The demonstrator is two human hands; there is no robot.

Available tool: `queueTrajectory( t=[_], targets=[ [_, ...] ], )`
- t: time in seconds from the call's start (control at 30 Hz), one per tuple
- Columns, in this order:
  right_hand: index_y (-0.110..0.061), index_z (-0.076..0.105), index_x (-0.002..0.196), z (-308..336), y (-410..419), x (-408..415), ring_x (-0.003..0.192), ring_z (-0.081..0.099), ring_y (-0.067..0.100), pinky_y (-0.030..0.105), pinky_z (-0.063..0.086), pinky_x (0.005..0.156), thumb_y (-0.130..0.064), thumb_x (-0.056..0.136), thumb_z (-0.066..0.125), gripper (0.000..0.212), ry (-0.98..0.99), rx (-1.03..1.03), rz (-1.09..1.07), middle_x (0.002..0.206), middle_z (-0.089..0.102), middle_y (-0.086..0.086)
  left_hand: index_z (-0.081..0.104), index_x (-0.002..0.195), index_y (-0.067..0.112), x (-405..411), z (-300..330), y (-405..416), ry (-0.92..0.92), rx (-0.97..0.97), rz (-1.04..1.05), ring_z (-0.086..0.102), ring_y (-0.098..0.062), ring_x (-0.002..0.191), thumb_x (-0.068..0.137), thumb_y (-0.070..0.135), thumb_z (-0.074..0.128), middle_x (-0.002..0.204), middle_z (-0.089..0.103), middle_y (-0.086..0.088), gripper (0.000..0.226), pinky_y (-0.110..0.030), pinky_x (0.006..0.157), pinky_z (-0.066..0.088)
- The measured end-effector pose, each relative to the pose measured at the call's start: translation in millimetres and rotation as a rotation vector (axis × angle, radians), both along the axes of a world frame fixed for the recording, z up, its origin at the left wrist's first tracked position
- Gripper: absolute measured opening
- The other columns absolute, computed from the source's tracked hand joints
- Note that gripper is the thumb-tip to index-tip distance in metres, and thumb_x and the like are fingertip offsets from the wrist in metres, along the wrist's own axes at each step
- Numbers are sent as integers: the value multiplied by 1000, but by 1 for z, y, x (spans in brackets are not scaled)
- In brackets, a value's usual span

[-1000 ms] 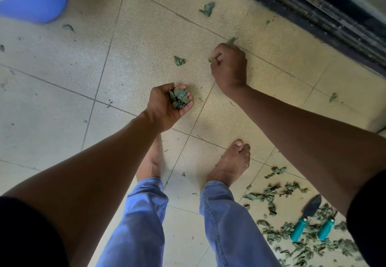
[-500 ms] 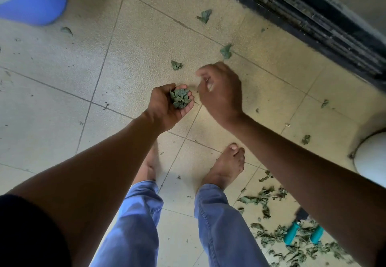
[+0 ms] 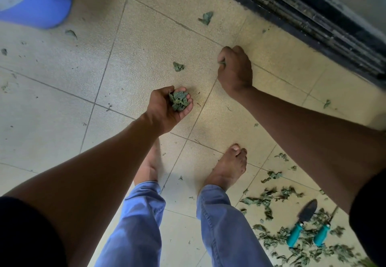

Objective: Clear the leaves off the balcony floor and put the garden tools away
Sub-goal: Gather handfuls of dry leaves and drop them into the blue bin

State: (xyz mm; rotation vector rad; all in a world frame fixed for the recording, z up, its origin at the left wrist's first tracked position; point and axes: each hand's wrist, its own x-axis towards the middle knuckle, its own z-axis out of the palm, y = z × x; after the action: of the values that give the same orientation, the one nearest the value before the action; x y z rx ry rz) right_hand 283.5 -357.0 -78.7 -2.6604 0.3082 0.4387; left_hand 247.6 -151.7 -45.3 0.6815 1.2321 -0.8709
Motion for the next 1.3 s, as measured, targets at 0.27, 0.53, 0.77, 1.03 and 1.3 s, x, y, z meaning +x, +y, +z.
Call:
queueTrajectory(
  t=[0.27,0.53,0.77,1.03,1.3],
  targets=[
    [-11,67,99,71,81,-45,82,62,17,34,56,66,-6,86,71,14,-112,447,166,96,63,4,72,76,5,2,8,5,-54,-12,-15,71,-18,64,103,17,35,72,71,-9,48,-25,58,58],
    [-14,67,118,50,79,-26,105,59,22,30,50,84,-16,88,70,30,-149,221,200,113,62,5,74,81,5,2,-1,24,-10,5,65,71,-23,76,102,24,45,86,71,-12,41,-34,70,61],
    [-22,63,122,6,76,17,105,60,22,35,55,79,-18,92,71,32,59,68,325,119,58,5,74,83,3,-3,-6,33,35,20,96,67,-25,78,103,25,45,82,69,-14,41,-36,77,60],
    [-16,68,92,7,93,1,76,65,12,31,56,63,-12,88,72,7,34,239,66,83,66,-7,73,85,4,-4,-3,39,40,29,69,68,-25,76,104,26,43,82,70,-14,41,-35,75,61],
    [-23,71,93,71,105,-35,72,63,7,34,59,65,-13,85,70,13,102,458,169,85,68,-9,78,72,6,4,2,34,-37,-2,40,74,-19,70,104,20,38,81,75,-10,53,-26,61,60]
  ],
)
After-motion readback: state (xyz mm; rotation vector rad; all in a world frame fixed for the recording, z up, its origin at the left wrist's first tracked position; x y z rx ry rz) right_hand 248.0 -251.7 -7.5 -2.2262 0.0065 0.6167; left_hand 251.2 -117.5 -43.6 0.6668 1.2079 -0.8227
